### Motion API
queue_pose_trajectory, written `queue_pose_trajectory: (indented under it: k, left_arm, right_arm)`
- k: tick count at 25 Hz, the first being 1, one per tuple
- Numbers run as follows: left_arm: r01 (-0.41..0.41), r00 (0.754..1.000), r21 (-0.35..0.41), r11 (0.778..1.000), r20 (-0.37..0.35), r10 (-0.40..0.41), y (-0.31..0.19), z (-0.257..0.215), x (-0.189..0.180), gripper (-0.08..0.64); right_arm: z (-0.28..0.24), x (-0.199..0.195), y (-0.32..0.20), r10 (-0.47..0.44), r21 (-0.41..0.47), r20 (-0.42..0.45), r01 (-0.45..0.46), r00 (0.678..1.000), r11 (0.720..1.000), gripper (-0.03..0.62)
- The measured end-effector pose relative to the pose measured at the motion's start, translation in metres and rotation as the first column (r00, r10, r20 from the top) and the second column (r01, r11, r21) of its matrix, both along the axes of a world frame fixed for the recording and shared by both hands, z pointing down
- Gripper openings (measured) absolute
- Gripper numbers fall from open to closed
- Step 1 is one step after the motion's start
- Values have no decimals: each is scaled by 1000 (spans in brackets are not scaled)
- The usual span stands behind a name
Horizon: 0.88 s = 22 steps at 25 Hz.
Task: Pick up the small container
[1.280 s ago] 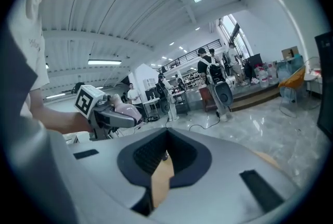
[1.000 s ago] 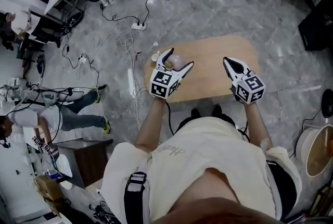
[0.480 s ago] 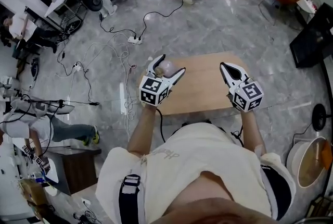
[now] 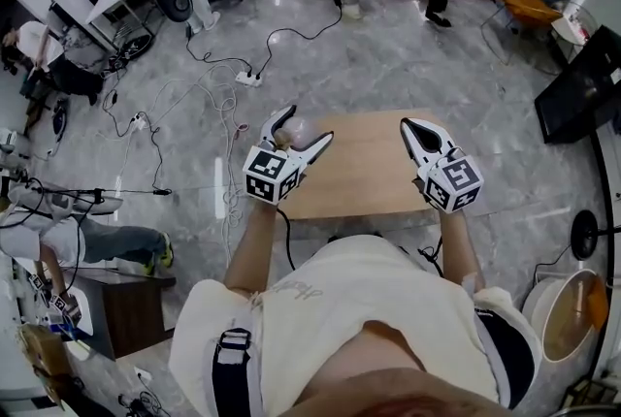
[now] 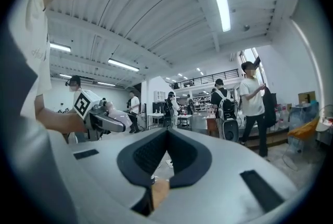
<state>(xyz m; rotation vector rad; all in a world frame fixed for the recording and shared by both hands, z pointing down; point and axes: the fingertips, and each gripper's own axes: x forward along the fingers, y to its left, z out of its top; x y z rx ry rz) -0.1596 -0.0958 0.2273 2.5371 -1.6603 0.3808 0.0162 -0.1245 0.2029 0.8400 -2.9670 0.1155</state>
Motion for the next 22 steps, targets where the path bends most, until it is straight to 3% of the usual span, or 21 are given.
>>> queue_pose_trajectory:
  k: [14, 22]
  left_arm:
    - [87, 996, 39, 995, -24, -86, 27, -12, -36, 419]
    - [106, 994, 18, 994, -42, -105, 33, -7, -60, 419]
  right_arm:
    - [-33, -26, 15, -44, 100, 15, 43, 999, 994, -1]
    - [-29, -47, 24, -50, 89, -14, 51, 999, 995, -1]
